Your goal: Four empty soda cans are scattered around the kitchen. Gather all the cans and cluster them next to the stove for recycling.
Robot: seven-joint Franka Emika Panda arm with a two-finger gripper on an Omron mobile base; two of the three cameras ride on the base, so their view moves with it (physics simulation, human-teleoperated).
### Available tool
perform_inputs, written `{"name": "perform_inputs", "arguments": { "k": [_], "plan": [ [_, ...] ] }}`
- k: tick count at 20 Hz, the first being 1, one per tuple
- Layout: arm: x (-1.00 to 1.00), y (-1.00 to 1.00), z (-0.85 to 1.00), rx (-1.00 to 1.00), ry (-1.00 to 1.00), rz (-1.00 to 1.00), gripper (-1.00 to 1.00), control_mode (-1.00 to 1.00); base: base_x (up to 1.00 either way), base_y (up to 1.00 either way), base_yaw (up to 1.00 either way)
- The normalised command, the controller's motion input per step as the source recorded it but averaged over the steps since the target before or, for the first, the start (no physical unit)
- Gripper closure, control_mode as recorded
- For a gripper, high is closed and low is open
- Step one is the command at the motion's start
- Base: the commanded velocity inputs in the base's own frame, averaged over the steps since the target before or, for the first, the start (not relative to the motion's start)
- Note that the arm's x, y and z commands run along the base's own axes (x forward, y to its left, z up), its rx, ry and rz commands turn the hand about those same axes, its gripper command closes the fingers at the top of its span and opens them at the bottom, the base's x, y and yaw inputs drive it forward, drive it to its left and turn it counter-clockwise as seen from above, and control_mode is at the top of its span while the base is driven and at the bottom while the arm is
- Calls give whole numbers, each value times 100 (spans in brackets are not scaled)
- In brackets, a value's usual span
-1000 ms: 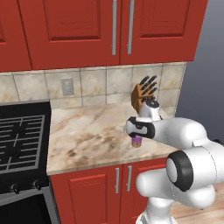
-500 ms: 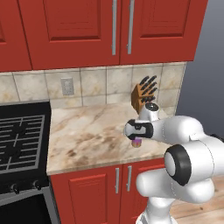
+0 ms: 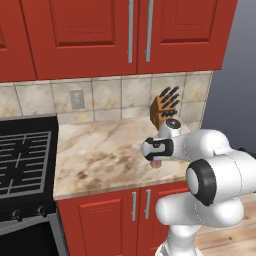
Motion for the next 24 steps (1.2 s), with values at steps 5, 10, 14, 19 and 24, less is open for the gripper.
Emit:
{"name": "perform_inputs", "arguments": {
  "k": [5, 10, 14, 19, 24],
  "plan": [
    [-1, 0, 1, 0, 0, 0, 100, -100, 0, 0, 0],
    [-10, 3, 36, 0, 0, 0, 100, -100, 0, 0, 0],
    [-18, 22, 55, -1, 0, 0, 100, -100, 0, 0, 0],
    [-39, 11, 16, 0, 0, 2, 100, 100, -12, 2, 1],
    [0, 0, 0, 0, 0, 0, 100, 100, -43, 54, 4]
  ]
}}
